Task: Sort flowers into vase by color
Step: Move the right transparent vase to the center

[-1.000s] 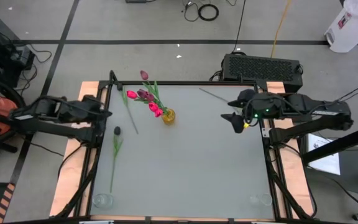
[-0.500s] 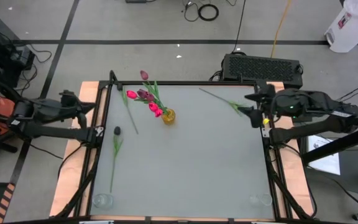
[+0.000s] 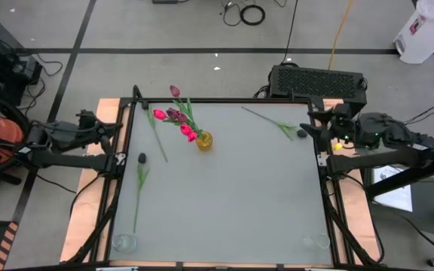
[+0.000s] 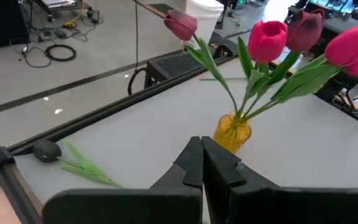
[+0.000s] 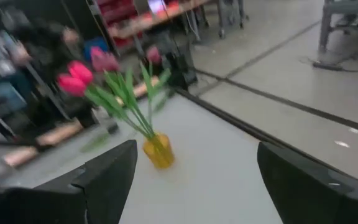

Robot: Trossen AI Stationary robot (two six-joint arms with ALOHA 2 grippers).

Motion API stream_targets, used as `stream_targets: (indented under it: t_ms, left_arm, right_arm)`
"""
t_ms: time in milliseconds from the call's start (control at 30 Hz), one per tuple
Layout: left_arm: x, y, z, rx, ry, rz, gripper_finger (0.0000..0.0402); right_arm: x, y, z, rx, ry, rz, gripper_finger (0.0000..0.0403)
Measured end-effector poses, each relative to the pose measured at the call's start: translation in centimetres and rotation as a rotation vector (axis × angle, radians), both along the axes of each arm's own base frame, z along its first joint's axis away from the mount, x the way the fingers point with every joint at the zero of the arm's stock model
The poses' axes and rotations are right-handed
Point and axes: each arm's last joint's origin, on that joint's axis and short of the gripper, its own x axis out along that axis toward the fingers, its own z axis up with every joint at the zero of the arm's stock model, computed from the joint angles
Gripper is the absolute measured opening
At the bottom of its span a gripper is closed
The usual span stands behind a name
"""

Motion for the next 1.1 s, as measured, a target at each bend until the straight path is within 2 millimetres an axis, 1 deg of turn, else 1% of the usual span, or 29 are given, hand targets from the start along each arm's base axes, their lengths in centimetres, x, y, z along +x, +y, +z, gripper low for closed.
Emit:
stream_targets:
  t_ms: [133,300,500,733,1100]
  left_arm:
    - [0.0,0.0,0.0,-0.023,-0.014,-0.001,0.0]
    - [0.0,-0.1,0.0,-0.053,-0.026,-0.007,0.0001]
    - [0.0,-0.1,0.0,-0.053,-0.025,-0.008,0.0015]
    - [0.0,-0.1,0.0,-0.053,-0.025,-0.008,0.0019]
    - [0.0,-0.1,0.0,-0.052,-0.023,-0.008,0.002]
  right_arm:
    - [0.5,0.1,-1.5,0.027,-0.063,0.029,0.0325]
    - [1.3,0.4,-2.8,0.118,-0.061,0.123,0.0325]
    - [1.6,0.5,-2.7,0.165,-0.083,0.15,0.0325]
    - [1.7,0.5,-2.2,0.196,-0.15,0.145,0.0325]
    - [1.8,0.5,-2.4,0.212,-0.135,0.139,0.0325]
